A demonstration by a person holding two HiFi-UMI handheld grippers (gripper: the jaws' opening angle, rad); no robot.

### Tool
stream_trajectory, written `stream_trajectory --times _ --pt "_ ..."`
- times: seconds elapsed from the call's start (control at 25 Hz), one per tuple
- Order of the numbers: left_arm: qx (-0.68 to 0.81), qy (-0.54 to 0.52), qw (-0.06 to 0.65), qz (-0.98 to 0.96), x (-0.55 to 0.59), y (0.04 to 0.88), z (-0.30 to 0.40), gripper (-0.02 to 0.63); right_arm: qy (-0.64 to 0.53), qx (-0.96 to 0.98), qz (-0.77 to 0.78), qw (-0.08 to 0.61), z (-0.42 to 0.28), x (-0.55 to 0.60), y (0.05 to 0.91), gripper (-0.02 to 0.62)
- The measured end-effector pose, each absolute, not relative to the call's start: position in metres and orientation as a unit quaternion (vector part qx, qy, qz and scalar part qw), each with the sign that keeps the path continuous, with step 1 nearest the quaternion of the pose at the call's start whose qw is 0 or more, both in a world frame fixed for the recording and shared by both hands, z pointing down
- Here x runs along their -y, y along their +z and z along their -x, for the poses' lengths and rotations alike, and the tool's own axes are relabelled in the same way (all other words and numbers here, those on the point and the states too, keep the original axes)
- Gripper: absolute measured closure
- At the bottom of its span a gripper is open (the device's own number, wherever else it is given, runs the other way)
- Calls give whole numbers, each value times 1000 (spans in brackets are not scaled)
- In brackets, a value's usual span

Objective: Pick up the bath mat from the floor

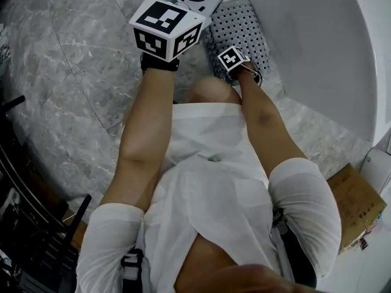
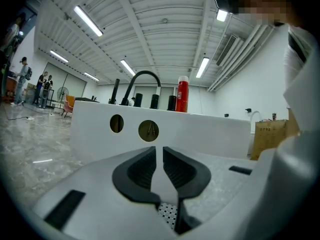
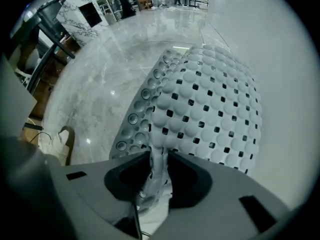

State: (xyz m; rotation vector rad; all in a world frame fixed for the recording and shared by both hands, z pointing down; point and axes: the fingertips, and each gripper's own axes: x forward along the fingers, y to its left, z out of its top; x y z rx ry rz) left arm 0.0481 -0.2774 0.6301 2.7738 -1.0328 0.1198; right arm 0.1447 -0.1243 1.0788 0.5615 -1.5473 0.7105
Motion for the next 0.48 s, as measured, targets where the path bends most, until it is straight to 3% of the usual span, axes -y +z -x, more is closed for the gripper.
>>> stream_trajectory --times 0.12,0.48 --pt "345 43 87 -934 279 631 -50 557 290 671 -245 637 -155 127 1067 516" --pt "344 40 100 -933 285 638 -56 557 284 676 -265 626 -181 144 1028 540"
